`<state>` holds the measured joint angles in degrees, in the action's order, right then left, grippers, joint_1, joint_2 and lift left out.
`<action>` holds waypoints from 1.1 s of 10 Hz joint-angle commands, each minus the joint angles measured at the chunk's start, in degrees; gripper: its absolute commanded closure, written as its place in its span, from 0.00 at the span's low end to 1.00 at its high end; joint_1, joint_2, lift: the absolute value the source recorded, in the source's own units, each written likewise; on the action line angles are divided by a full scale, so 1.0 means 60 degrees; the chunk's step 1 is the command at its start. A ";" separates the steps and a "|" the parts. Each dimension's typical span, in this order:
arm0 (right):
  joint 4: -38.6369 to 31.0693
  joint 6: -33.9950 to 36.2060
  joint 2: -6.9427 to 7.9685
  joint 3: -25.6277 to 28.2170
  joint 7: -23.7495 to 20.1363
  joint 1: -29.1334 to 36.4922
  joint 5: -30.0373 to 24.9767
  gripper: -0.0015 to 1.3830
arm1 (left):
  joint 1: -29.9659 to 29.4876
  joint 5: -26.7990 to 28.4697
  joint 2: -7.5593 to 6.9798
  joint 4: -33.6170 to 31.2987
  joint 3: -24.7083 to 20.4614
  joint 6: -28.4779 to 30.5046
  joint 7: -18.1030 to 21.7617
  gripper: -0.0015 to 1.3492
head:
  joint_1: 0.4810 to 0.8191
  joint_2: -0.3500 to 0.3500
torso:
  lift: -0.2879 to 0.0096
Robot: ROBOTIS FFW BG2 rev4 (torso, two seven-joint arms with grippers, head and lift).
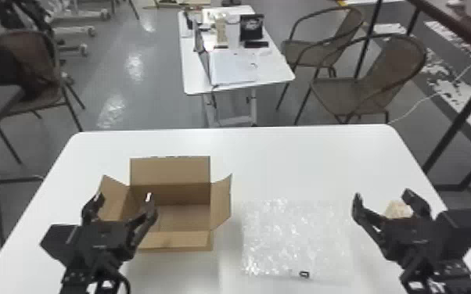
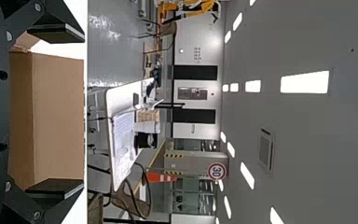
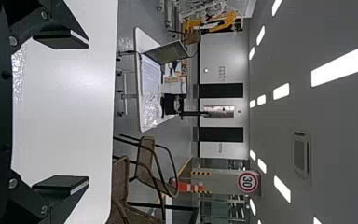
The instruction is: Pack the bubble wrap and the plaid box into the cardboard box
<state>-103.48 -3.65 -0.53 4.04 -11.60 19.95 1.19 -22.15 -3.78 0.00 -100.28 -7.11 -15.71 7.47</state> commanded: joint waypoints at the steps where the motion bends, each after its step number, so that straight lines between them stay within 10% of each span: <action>1: -0.0010 0.0023 0.0000 0.0000 0.0000 0.0000 -0.0008 0.18 | 0.0000 -0.0015 0.0025 0.0000 -0.0002 0.0011 0.0001 0.15 | 0.63 0.58 | 0.91; 11: 0.0093 -0.0329 -0.0029 0.0000 -0.0015 -0.0014 -0.0008 0.18 | 0.0015 -0.0044 0.0025 0.0000 -0.0016 0.0143 0.0001 0.15 | 0.63 0.58 | 0.91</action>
<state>-102.93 -5.60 -0.70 4.04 -11.62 19.88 1.14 -22.06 -3.99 0.00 -100.28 -7.20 -15.05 7.47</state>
